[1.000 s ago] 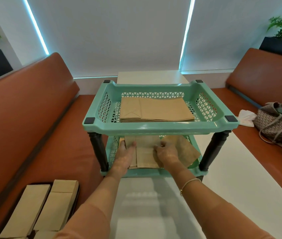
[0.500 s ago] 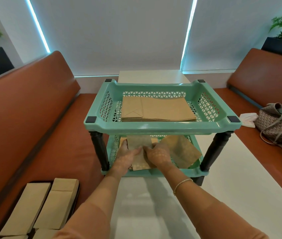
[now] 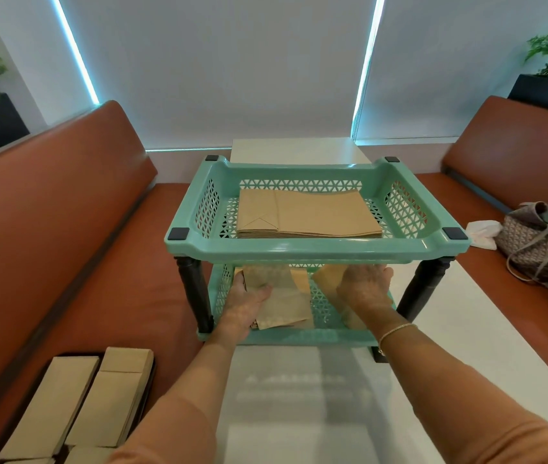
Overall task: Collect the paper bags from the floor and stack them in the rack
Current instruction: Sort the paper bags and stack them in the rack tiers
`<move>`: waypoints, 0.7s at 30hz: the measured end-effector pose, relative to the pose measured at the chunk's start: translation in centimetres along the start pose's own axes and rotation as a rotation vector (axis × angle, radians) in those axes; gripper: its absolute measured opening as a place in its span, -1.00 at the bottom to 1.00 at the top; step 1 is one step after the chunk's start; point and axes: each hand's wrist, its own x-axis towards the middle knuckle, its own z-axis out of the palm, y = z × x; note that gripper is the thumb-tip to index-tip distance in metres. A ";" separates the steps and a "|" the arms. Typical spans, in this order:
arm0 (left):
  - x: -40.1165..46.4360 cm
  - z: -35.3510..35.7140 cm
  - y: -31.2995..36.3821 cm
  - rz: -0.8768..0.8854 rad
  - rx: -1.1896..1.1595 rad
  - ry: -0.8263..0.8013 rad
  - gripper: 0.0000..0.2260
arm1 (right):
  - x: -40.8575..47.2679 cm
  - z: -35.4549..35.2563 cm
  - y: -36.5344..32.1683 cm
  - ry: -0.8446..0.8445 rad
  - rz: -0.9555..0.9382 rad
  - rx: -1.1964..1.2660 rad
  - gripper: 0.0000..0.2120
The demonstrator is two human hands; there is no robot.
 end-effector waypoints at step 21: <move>0.4 -0.1 -0.5 -0.023 -0.001 0.019 -0.41 | 0.2 -0.4 0.5 0.115 0.103 0.472 -0.64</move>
